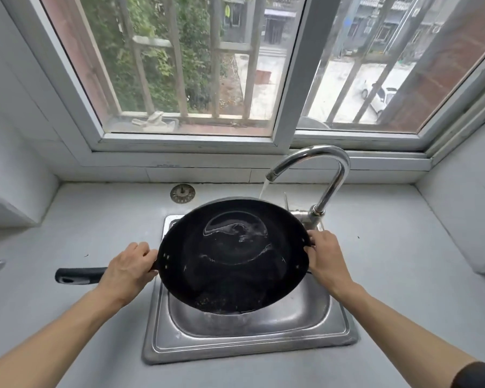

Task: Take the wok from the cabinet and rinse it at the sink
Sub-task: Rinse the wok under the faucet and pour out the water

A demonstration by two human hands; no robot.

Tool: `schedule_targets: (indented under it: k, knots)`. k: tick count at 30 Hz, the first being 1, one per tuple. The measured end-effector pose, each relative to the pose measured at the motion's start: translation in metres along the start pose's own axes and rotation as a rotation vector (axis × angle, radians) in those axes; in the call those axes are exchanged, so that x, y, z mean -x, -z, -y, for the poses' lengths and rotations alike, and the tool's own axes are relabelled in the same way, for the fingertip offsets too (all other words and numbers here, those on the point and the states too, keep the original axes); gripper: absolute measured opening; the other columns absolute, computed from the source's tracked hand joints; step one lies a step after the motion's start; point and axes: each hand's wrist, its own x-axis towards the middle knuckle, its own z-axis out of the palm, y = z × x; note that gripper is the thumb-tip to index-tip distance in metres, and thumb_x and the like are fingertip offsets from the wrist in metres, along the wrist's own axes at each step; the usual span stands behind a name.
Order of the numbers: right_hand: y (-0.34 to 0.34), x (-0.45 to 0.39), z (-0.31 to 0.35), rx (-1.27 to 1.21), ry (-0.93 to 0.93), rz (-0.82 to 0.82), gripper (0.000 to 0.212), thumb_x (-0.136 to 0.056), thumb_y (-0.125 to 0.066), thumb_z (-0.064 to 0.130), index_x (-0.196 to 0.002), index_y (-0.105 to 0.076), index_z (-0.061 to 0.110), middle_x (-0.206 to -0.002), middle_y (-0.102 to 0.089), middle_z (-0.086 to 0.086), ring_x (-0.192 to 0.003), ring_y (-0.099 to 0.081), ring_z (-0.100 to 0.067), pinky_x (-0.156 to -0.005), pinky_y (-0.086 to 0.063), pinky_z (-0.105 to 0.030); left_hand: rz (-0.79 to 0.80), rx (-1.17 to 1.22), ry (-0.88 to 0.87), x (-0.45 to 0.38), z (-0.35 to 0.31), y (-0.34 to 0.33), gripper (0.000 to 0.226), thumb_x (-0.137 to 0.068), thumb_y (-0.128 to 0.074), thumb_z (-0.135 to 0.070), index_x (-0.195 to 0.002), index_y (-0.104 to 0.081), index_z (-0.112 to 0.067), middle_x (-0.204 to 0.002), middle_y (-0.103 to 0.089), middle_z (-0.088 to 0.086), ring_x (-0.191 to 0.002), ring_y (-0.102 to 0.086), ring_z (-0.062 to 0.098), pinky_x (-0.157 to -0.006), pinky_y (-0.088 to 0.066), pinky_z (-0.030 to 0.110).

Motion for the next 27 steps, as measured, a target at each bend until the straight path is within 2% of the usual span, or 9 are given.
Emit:
schedule_targets:
  k: [2, 5, 7, 11, 16, 21, 25, 27]
  knots:
    - [-0.004, 0.01, -0.003, 0.0, 0.006, -0.034, 0.023, -0.09, -0.055, 0.0, -0.106, -0.066, 0.012, -0.094, -0.054, -0.003, -0.094, -0.045, -0.02, -0.085, -0.042, -0.028, 0.012, 0.041, 0.022, 0.005, 0.0, -0.004, 0.03, -0.067, -0.085, -0.017, -0.085, -0.062, -0.011, -0.079, -0.051, 0.001, -0.073, -0.046, 0.02, -0.05, -0.037, 0.029]
    - [-0.01, 0.022, -0.005, -0.038, 0.06, -0.074, 0.029, -0.09, -0.059, -0.001, -0.11, -0.07, 0.018, -0.083, -0.05, 0.005, -0.088, -0.045, -0.015, -0.079, -0.038, -0.017, 0.044, 0.116, 0.052, 0.013, 0.0, -0.012, 0.027, -0.069, -0.083, -0.014, -0.088, -0.063, -0.01, -0.085, -0.054, 0.001, -0.081, -0.049, 0.021, -0.058, -0.048, 0.035]
    - [-0.012, 0.027, -0.008, -0.063, 0.051, -0.09, 0.032, -0.09, -0.06, -0.001, -0.11, -0.071, 0.02, -0.082, -0.049, 0.01, -0.087, -0.046, -0.012, -0.078, -0.037, -0.014, 0.065, 0.147, 0.055, 0.018, -0.002, -0.017, 0.027, -0.071, -0.082, -0.012, -0.092, -0.064, -0.01, -0.088, -0.055, 0.0, -0.085, -0.049, 0.021, -0.065, -0.05, 0.036]
    - [-0.014, 0.043, -0.019, -0.063, 0.056, -0.106, 0.03, -0.089, -0.062, -0.005, -0.108, -0.072, 0.016, -0.086, -0.055, 0.003, -0.09, -0.049, -0.015, -0.079, -0.039, -0.016, 0.083, 0.243, 0.079, 0.027, -0.008, -0.026, 0.025, -0.076, -0.078, -0.014, -0.096, -0.064, -0.012, -0.093, -0.055, 0.0, -0.089, -0.049, 0.019, -0.075, -0.047, 0.033]
    - [-0.013, 0.06, -0.024, -0.076, 0.108, -0.167, 0.038, -0.083, -0.065, -0.014, -0.111, -0.072, 0.011, -0.09, -0.055, -0.003, -0.087, -0.054, -0.026, -0.077, -0.049, -0.035, 0.153, 0.285, 0.061, 0.045, -0.009, -0.037, 0.022, -0.078, -0.072, -0.009, -0.098, -0.063, -0.013, -0.095, -0.053, -0.002, -0.091, -0.049, 0.018, -0.078, -0.045, 0.031]
    - [-0.012, 0.068, -0.026, -0.057, 0.125, -0.184, 0.041, -0.082, -0.067, -0.014, -0.114, -0.071, 0.011, -0.09, -0.056, -0.004, -0.088, -0.053, -0.024, -0.076, -0.045, -0.03, 0.176, 0.338, 0.11, 0.047, -0.005, -0.032, 0.027, -0.077, -0.069, -0.003, -0.1, -0.064, -0.016, -0.098, -0.054, -0.002, -0.094, -0.05, 0.018, -0.083, -0.043, 0.029]
    - [-0.007, 0.073, -0.024, -0.049, 0.125, -0.159, 0.041, -0.079, -0.069, -0.016, -0.112, -0.068, 0.006, -0.095, -0.057, -0.002, -0.092, -0.054, -0.024, -0.085, -0.041, -0.021, 0.228, 0.216, 0.128, 0.046, -0.012, -0.028, 0.024, -0.078, -0.058, -0.003, -0.098, -0.056, -0.016, -0.095, -0.049, -0.002, -0.09, -0.047, 0.017, -0.077, -0.046, 0.032]
    - [-0.003, 0.075, -0.025, -0.017, 0.128, -0.1, 0.046, -0.075, -0.071, -0.017, -0.114, -0.065, 0.006, -0.1, -0.056, -0.004, -0.097, -0.053, -0.025, -0.09, -0.039, -0.021, 0.228, 0.147, 0.121, 0.047, -0.017, -0.03, 0.022, -0.079, -0.051, -0.001, -0.097, -0.052, -0.014, -0.092, -0.047, 0.0, -0.086, -0.045, 0.018, -0.073, -0.047, 0.033]
